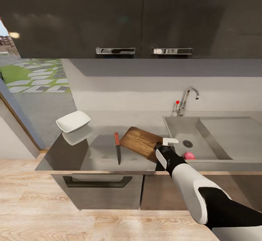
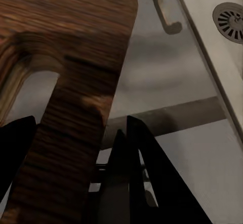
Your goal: In the kitchen, take the Vidalia onion out of the sink, dice it on the chopping board with the paring knife, put the diced onion into the bowl on the countertop, then place both the paring knife and the chopping board into the sink.
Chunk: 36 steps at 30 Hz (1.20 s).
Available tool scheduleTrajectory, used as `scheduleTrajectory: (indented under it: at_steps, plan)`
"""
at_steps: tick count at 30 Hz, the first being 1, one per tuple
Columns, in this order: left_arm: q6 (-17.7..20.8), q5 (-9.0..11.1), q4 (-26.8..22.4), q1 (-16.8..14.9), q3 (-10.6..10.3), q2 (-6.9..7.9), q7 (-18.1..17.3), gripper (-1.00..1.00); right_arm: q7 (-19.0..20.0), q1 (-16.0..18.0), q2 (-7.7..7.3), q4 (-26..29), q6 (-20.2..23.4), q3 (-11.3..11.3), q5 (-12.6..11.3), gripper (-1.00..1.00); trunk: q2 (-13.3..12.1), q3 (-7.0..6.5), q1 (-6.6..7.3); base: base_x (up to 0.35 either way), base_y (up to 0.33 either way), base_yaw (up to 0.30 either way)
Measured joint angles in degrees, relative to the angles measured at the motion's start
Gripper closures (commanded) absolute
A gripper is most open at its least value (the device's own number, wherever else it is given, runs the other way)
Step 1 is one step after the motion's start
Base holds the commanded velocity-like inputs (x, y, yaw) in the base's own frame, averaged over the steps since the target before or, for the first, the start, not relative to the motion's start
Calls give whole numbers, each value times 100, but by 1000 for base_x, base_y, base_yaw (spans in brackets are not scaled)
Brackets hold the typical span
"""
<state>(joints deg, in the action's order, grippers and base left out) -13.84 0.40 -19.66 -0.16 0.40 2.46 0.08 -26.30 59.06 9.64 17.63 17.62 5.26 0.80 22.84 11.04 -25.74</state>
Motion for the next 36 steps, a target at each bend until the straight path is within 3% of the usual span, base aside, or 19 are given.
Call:
scheduleTrajectory:
  at_steps: [16,36]
  plan:
    - [1,2,-2,0,-4,-6,0,-100,-3,-3,-10,-77,71,31,-280,100,-2,-74,-1,0,0,0]
    - [0,8,-1,0,-1,-9,0,-100,12,-3,-1,-85,91,5,-295,100,-3,-186,0,45,13,0]
